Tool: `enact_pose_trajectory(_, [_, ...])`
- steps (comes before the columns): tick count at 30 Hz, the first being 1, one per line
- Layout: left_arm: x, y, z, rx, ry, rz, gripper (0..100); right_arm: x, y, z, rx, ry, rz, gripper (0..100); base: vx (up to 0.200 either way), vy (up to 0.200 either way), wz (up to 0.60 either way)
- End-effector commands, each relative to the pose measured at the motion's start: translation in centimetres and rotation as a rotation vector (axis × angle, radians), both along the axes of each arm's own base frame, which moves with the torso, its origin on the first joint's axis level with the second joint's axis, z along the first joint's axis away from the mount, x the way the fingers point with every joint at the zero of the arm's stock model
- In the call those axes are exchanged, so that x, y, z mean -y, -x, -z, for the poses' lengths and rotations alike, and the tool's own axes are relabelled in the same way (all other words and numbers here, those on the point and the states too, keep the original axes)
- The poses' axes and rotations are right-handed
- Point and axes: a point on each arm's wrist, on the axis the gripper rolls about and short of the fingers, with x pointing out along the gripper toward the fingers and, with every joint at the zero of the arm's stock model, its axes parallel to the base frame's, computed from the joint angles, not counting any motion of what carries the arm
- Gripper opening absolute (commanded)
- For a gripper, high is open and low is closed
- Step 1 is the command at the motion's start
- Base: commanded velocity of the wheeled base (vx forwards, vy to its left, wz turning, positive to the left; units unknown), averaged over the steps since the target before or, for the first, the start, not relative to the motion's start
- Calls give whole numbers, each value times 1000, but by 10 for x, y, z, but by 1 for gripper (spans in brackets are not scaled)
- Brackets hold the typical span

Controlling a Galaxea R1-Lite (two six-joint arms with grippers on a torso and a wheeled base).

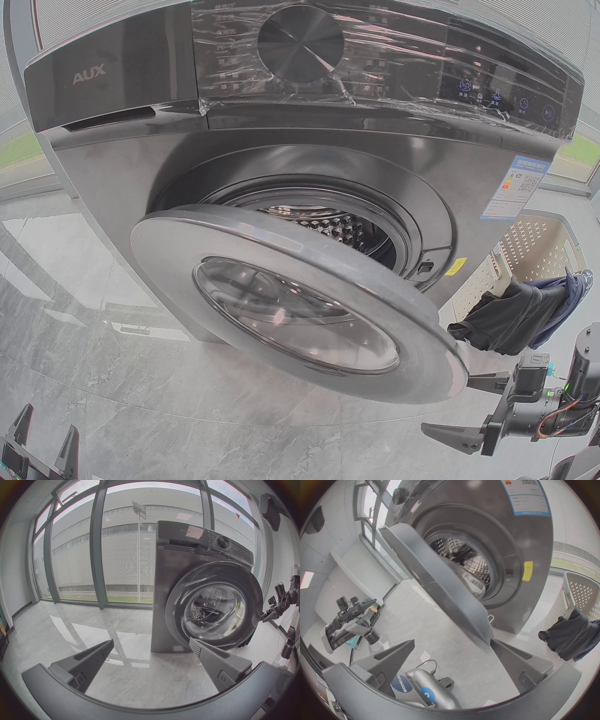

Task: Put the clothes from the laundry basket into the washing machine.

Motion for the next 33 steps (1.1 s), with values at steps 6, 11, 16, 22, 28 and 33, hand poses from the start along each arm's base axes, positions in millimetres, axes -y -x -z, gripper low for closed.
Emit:
enact_pose_trajectory(6, [0,0,4,-6,0,-1,100,16,17,8,2,2,9,100,0,0,0])
enact_pose_trajectory(11, [0,0,4,-6,0,-1,100,16,15,7,6,-1,12,100,0,80,0])
enact_pose_trajectory(16, [0,0,4,-6,0,-1,100,10,10,2,14,-10,8,100,0,120,0])
enact_pose_trajectory(22, [0,0,4,-6,0,-1,100,4,5,5,-8,7,-4,100,0,0,0])
enact_pose_trajectory(28, [0,0,4,-6,0,-1,100,0,2,9,-30,25,-10,100,0,0,0])
enact_pose_trajectory(33, [0,0,4,-6,0,-1,100,0,11,14,-49,35,-53,100,0,0,0])
